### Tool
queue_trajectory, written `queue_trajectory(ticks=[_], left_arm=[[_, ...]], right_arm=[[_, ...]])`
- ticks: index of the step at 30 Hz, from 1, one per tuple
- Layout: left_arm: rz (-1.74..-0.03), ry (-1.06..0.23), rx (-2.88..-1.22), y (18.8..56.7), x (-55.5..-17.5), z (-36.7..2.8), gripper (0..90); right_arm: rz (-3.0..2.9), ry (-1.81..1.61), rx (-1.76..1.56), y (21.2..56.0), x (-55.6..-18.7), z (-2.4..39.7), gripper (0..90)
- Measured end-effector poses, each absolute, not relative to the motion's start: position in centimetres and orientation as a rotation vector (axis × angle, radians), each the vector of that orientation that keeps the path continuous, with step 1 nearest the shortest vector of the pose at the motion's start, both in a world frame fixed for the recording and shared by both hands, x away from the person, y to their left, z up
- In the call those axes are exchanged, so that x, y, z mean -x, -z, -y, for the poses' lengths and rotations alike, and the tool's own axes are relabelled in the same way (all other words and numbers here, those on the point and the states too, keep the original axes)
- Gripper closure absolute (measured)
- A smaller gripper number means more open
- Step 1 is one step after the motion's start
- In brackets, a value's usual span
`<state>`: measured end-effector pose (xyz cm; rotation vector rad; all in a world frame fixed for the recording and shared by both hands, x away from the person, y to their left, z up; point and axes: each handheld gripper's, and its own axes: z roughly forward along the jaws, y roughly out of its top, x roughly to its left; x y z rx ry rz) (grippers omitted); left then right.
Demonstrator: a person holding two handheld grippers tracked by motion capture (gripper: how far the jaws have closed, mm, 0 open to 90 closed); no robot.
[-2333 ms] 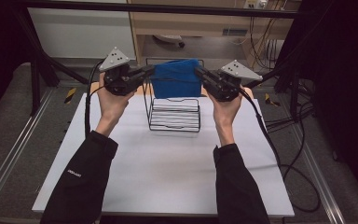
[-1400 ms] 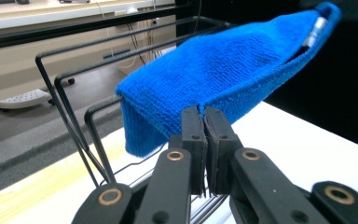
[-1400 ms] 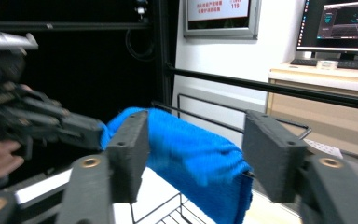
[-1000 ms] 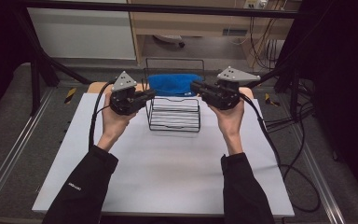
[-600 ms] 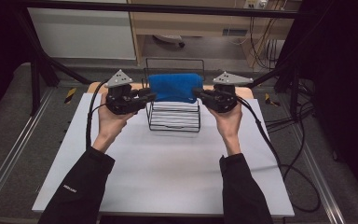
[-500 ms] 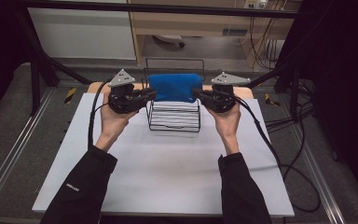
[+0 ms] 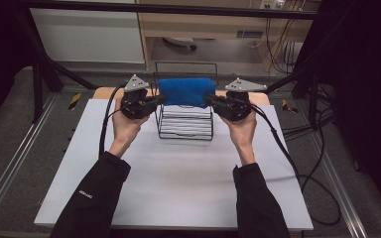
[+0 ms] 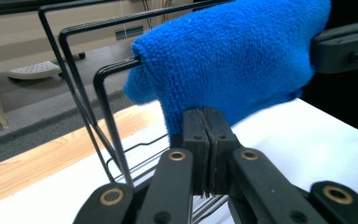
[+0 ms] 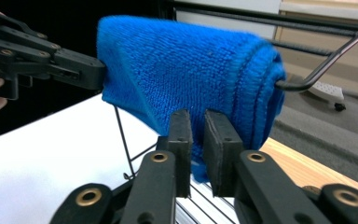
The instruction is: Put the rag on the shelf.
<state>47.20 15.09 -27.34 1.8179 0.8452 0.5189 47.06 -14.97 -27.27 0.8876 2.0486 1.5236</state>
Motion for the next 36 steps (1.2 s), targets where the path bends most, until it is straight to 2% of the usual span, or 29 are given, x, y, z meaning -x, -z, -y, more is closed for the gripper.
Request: queue_trajectory(ticks=[4, 10, 11, 13, 14, 18, 19, 20, 24, 25, 36], left_arm=[[-0.845, -0.525, -1.822, 27.2, -46.5, -16.0, 86.2], [-0.848, -0.503, -1.847, 27.6, -45.3, -17.4, 76.9], [-0.845, -0.509, -1.859, 27.8, -45.1, -17.6, 74.6], [-0.849, -0.512, -1.87, 28.3, -44.7, -18.1, 63.8], [-0.853, -0.507, -1.876, 28.7, -44.5, -18.3, 63.8], [-0.869, -0.503, -1.901, 30.2, -44.0, -19.3, 51.2], [-0.875, -0.502, -1.904, 30.6, -43.8, -19.6, 45.3], [-0.879, -0.497, -1.903, 31.0, -43.7, -19.8, 45.3], [-0.896, -0.48, -1.921, 33.0, -43.1, -21.0, 34.4], [-0.906, -0.472, -1.921, 33.5, -43.0, -21.3, 29.0], [-0.958, -0.474, -1.974, 39.1, -41.2, -24.3, 11.8]], right_arm=[[-2.04, -1.571, -0.882, 26.5, -46.0, 15.7, 69.2], [-2.039, -1.553, -0.877, 26.0, -44.5, 17.0, 49.9], [-2.043, -1.556, -0.882, 26.0, -44.3, 17.3, 46.5], [-2.052, -1.552, -0.886, 26.1, -43.8, 17.7, 39.2], [-2.058, -1.546, -0.892, 26.2, -43.5, 17.8, 37.1], [-2.082, -1.543, -0.912, 26.8, -42.8, 18.5, 25.7], [-2.095, -1.544, -0.929, 27.4, -42.5, 18.8, 20.5], [-2.095, -1.544, -0.929, 27.4, -42.5, 18.8, 20.5], [-2.105, -1.522, -0.969, 28.9, -42.1, 19.4, 11.8], [-2.111, -1.518, -0.985, 29.8, -41.8, 19.8, 8.8], [-2.145, -1.509, -1.017, 34.0, -40.6, 21.2, 0.6]])
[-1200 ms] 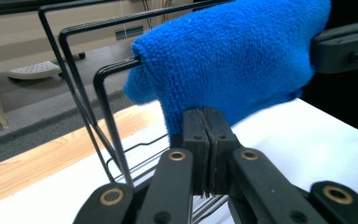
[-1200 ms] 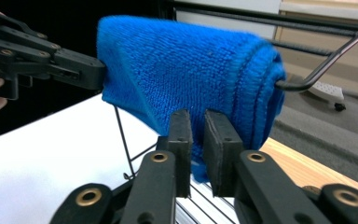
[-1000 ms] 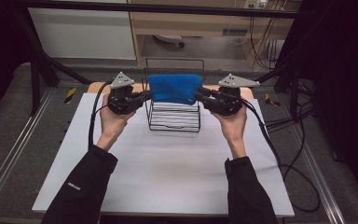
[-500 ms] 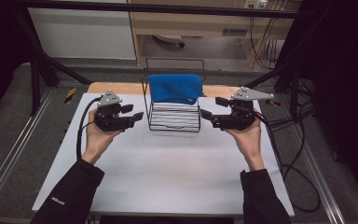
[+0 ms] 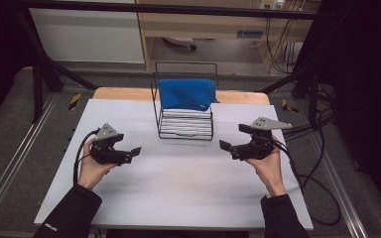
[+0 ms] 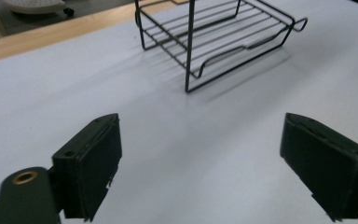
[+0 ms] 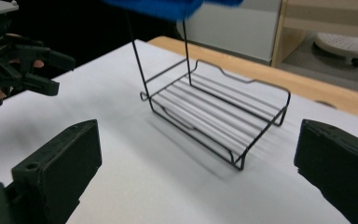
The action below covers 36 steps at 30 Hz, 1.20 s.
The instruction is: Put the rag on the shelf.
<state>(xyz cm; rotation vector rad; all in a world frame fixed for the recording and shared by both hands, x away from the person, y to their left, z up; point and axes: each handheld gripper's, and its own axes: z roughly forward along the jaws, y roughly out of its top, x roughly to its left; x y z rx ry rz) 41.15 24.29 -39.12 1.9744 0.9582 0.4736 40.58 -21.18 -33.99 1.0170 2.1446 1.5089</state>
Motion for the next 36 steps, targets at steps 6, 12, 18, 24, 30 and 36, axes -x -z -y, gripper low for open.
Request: queue_trajectory(ticks=[6, 12, 18, 24, 30, 36], left_arm=[[-0.978, -0.457, -1.986, 41.0, -40.0, -25.7, 8.4], [-0.988, -0.454, -1.994, 42.2, -38.9, -27.1, 6.7], [-0.996, -0.461, -2.008, 43.1, -38.0, -28.1, 6.1], [-1.011, -0.456, -1.993, 43.9, -37.5, -28.8, 6.0], [-1.002, -0.456, -2.011, 44.5, -37.1, -29.0, 6.4], [-1.012, -0.443, -2.007, 44.7, -37.0, -29.2, 6.6]], right_arm=[[-2.186, -1.494, -1.022, 36.6, -39.8, 22.2, 0.6], [-2.221, -1.447, -1.069, 39.6, -39.0, 23.6, 0.4], [-2.223, -1.44, -1.122, 42.1, -37.9, 25.6, 0.4], [-2.229, -1.424, -1.161, 43.5, -37.1, 27.5, 0.4], [-2.251, -1.405, -1.156, 44.2, -36.5, 27.8, 0.4], [-2.265, -1.387, -1.156, 44.3, -36.4, 27.7, 0.4]])
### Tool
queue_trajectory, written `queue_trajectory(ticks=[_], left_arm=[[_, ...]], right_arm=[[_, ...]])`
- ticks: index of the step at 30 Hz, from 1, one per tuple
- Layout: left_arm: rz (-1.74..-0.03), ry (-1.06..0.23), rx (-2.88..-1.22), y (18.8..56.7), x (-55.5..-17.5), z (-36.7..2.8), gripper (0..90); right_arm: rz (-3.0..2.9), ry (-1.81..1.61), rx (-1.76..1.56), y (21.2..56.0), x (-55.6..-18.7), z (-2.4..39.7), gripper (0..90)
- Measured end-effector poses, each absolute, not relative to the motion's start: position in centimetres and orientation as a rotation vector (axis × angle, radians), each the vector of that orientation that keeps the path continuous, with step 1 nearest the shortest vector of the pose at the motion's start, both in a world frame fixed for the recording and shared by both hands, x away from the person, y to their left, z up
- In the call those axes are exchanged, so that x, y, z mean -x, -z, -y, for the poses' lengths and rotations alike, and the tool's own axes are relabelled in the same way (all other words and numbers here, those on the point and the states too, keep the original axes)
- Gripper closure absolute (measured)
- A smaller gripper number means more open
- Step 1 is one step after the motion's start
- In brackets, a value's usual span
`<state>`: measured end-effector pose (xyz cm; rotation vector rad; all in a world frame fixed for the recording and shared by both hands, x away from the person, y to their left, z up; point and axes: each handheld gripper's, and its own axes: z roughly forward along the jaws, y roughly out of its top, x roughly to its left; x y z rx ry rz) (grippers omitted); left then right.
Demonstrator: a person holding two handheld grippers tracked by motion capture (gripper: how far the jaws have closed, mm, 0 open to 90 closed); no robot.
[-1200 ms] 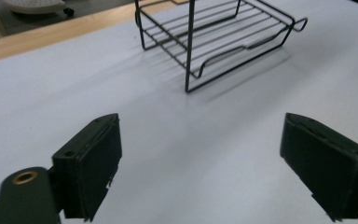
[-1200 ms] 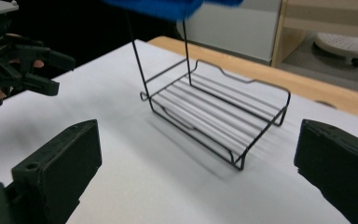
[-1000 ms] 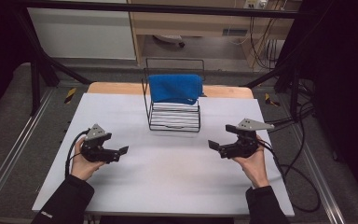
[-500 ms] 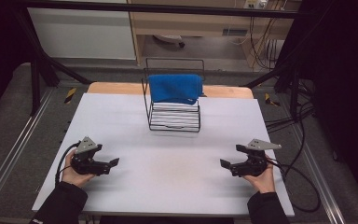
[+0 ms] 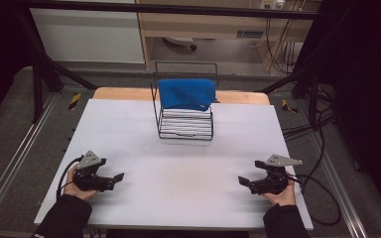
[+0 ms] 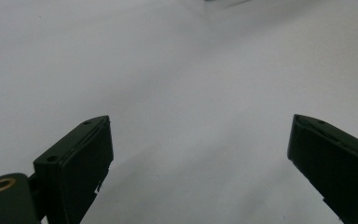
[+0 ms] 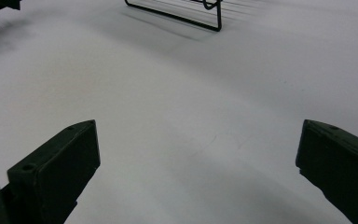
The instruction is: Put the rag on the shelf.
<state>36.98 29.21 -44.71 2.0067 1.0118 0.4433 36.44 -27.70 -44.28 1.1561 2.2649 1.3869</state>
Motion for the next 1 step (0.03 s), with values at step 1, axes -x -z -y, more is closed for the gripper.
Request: queue_trajectory(ticks=[1], left_arm=[[-1.01, -0.445, -2.008, 44.74, -36.99, -29.19, 6.6]], right_arm=[[-2.263, -1.387, -1.156, 44.27, -36.43, 27.72, 0.4]])
